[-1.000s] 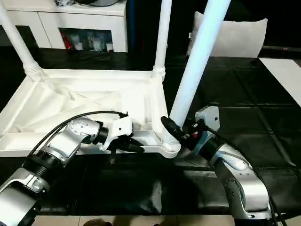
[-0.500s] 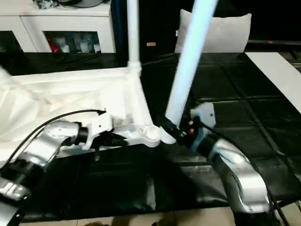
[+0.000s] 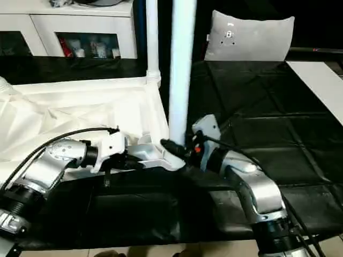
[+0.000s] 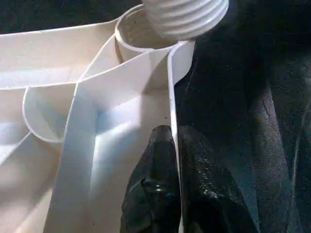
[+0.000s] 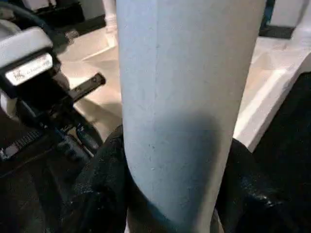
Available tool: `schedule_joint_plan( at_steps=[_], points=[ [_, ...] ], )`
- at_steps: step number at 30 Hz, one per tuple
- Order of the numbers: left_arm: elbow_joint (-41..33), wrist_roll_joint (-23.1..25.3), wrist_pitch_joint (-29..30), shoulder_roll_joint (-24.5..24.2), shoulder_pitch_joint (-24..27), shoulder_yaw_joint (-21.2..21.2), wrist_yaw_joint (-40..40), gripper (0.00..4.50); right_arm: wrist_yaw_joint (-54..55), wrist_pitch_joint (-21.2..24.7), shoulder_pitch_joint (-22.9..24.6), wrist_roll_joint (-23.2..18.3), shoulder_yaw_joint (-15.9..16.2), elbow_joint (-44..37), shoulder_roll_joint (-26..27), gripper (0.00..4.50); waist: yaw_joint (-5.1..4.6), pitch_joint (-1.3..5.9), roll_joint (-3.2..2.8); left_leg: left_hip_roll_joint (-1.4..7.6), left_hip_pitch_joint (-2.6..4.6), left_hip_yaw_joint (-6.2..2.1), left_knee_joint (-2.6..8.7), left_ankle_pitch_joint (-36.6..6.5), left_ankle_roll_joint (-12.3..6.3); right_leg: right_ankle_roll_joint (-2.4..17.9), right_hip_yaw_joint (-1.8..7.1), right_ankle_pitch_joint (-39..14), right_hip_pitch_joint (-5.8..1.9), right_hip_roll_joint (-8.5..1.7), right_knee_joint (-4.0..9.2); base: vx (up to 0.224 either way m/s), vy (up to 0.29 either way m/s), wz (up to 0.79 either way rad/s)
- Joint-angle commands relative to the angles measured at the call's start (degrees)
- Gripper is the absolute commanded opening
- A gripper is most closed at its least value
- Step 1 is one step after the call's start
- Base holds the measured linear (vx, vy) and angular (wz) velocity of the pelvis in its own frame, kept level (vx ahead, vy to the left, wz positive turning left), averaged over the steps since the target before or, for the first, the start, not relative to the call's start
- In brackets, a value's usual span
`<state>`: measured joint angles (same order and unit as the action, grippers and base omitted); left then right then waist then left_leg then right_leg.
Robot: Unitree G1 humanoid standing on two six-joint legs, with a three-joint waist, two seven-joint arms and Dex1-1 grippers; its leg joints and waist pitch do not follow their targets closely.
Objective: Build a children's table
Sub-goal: Insert table leg to table base
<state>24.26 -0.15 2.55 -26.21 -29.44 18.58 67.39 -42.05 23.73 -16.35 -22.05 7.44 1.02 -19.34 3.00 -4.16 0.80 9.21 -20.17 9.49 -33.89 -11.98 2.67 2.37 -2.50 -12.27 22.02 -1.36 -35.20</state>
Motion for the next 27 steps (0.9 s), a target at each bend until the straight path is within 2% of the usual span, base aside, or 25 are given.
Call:
schedule_joint_plan(
  at_steps=[1,8,9,10,16,20,22,24,26,27],
  points=[
    [-0.8,-0.7,0.1,0.1,0.4,0.6,2.0,0.0,-0.3,-1.1,-1.1,1.0,0.1,1.7,0.1,1.89,0.65,3.79,0.31,4.01,-0.07,-1.21,3.39,-1.3,-3.85,12.0,3.51,-2.5,-3.25,-7.34,3.54,0.0,0.0,0.0],
    [-1.5,-0.7,-0.5,-0.3,0.0,1.6,3.6,0.0,-0.9,-3.9,-2.8,1.8,0.0,6.8,1.7,1.89,1.0,3.9,0.28,4.18,0.09,-1.18,3.41,-1.0,-3.95,13.0,3.46,0.2,-3.25,-7.37,3.14,0.0,0.0,0.0],
    [-1.5,-0.6,-0.6,-0.3,0.0,1.7,3.5,0.0,-1.1,-3.9,-2.8,1.6,-0.1,7.0,1.9,1.89,1.06,3.71,-0.05,4.14,0.02,-1.25,3.46,-1.4,-3.81,13.0,3.47,-0.2,-3.24,-7.38,3.25,0.0,0.0,0.0],
    [-1.4,-0.4,-0.7,-0.3,-0.1,1.6,3.4,0.0,-1.4,-3.9,-2.8,1.3,-0.2,7.5,2.2,1.89,0.96,3.72,0.14,4.17,0.02,-1.23,3.49,-1.8,-3.66,12.8,3.47,-0.5,-3.29,-7.33,3.33,0.0,0.0,0.0],
    [0.0,0.5,-1.7,0.2,-0.9,1.3,2.1,0.0,-2.5,-4.5,-2.1,0.3,-0.7,9.7,3.1,1.88,0.99,3.61,0.2,4.12,0.02,-1.23,3.51,-2.4,-3.71,13.0,3.49,-1.4,-3.3,-7.41,3.48,0.0,0.0,0.0],
    [0.3,0.5,-1.7,0.4,-1.1,1.0,1.5,0.0,-2.9,-5.6,-0.7,-1.3,-3.2,11.8,4.2,1.88,1.06,3.56,0.12,4.24,0.15,-1.2,3.57,-3.5,-3.21,12.8,3.52,-3.7,-3.2,-7.53,3.73,0.0,0.0,0.0],
    [0.8,0.6,-1.8,0.7,-1.3,0.6,0.6,0.0,-2.9,-6.3,0.5,-2.8,-4.9,12.9,5.2,1.88,1.11,3.61,-0.12,4.27,0.17,-1.24,3.6,-3.5,-3.11,12.9,3.46,-3.6,-3.18,-7.47,3.72,0.0,0.0,0.0],
    [1.5,0.6,-2.0,1.0,-1.7,0.2,-0.1,0.0,-3.3,-7.1,1.6,-3.9,-6.0,13.6,6.0,1.88,1.19,3.65,0.03,4.26,0.13,-1.22,3.58,-3.0,-3.24,13.0,3.47,-2.4,-3.19,-7.43,3.6,0.0,0.0,0.0],
    [1.9,0.5,-2.2,1.3,-2.0,0.0,-0.5,0.0,-3.6,-7.7,2.1,-4.5,-6.5,14.0,6.5,1.88,1.4,3.66,-0.3,4.32,0.22,-1.22,3.6,-3.7,-3.28,13.1,3.45,-2.9,-3.12,-7.55,3.78,0.0,0.0,0.0],
    [2.3,0.4,-2.2,1.5,-2.2,-0.2,-0.7,0.0,-3.7,-8.2,2.6,-5.0,-7.1,14.2,7.0,1.88,1.41,3.6,-0.19,4.29,0.14,-1.21,3.63,-3.9,-3.24,13.2,3.45,-2.9,-3.15,-7.51,3.77,0.0,0.0,0.0]
  ],
)
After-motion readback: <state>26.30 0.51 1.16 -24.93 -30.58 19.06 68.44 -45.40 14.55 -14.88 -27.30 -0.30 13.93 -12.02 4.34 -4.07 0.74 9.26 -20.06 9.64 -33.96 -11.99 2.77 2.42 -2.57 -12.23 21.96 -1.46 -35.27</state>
